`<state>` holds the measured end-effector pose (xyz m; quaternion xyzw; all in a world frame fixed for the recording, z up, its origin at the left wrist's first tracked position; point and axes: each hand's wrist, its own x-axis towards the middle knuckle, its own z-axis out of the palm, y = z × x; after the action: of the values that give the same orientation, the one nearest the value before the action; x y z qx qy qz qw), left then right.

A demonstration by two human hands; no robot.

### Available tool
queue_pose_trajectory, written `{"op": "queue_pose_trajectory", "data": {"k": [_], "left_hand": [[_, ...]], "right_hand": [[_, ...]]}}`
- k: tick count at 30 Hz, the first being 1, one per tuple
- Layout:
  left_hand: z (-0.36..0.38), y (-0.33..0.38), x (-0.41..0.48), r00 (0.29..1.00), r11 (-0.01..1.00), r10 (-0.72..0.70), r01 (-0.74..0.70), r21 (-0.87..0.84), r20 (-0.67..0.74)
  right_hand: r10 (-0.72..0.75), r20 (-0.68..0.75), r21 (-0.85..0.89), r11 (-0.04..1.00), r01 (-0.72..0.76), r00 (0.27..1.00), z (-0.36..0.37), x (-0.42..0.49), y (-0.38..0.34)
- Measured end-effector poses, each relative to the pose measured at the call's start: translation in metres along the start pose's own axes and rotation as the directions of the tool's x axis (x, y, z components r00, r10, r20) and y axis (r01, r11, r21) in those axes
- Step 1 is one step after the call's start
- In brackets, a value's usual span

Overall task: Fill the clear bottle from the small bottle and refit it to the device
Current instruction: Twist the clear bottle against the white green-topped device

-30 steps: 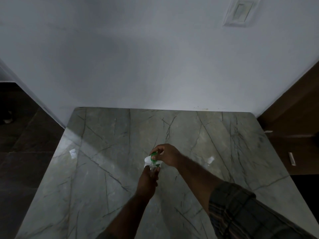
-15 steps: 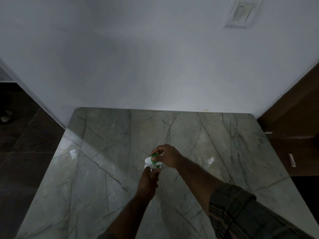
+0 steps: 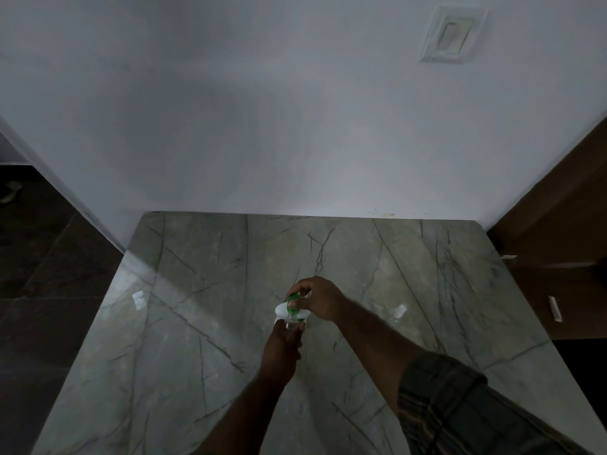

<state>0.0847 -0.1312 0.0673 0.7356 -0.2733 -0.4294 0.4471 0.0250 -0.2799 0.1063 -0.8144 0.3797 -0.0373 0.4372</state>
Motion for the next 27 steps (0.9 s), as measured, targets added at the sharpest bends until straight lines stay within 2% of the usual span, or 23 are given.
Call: {"op": "queue_pose_trajectory", "data": {"k": [9, 13, 20, 27], "left_hand": [[-0.0005, -0.0010, -0.0025, 1.000, 0.997, -0.024, 0.025, -0.066, 0.016], [0.0006, 0.0032, -0.0013, 1.000, 1.000, 0.016, -0.016, -0.018, -0.009], [0.0026, -0.0017, -0.0001, 0.999, 0.998, -0.041, 0.041, -0.052, 0.001], [0.0008, -0.0032, 0.0043, 0.999, 0.999, -0.036, 0.035, -0.022, -0.008]], "right_hand": [[0.024, -0.003, 0.014, 1.000, -0.023, 1.000, 0.0058, -0.0034, 0.0018], [0.031, -0.003, 0.009, 0.999, -0.031, 1.000, 0.0001, -0.0004, -0.0019], [0.039, -0.001, 0.018, 0.999, -0.039, 0.999, 0.0036, -0.0012, 0.0002], [0.038, -0.014, 0.005, 0.999, -0.038, 0.999, 0.0053, -0.0007, 0.0000]]}}
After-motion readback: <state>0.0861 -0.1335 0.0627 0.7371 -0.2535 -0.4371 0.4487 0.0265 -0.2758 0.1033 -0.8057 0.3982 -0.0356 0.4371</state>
